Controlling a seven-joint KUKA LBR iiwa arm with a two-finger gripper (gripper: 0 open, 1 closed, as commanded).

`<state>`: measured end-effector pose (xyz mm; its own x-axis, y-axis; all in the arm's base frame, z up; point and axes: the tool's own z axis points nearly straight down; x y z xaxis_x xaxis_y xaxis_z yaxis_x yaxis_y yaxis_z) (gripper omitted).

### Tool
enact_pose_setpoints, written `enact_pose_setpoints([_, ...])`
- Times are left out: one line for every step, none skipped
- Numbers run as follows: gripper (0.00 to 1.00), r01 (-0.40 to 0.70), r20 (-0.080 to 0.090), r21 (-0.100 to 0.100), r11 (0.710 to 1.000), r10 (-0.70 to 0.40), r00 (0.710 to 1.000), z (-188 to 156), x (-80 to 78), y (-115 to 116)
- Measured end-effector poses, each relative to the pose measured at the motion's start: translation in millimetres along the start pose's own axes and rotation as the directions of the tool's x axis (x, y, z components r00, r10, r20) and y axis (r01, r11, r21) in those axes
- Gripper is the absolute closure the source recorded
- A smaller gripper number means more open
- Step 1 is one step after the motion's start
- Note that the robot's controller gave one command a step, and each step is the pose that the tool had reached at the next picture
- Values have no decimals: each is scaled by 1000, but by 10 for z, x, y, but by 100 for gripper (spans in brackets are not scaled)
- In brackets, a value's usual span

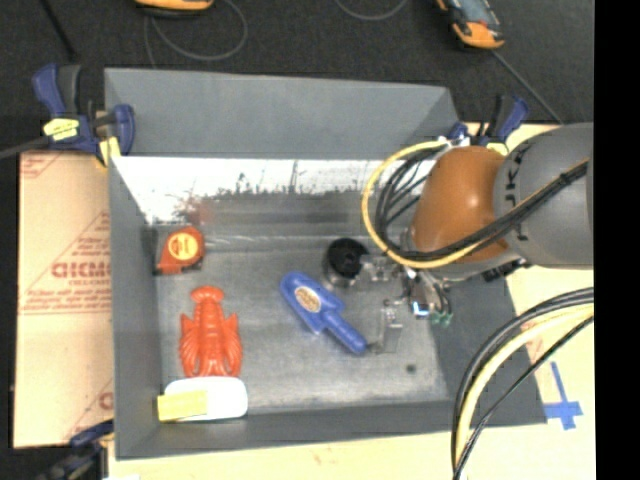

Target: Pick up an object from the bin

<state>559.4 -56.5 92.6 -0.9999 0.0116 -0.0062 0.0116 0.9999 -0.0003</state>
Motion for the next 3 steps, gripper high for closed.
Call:
enact_pose_setpoints([0,-28,-5,-1,1000,28,1000,210,49,63])
enact_pose_setpoints([0,-73,-4,0,997,73,997,243,12,124])
enact_pose_setpoints([100,-67,-3,-1,998,67,998,67,-165,700])
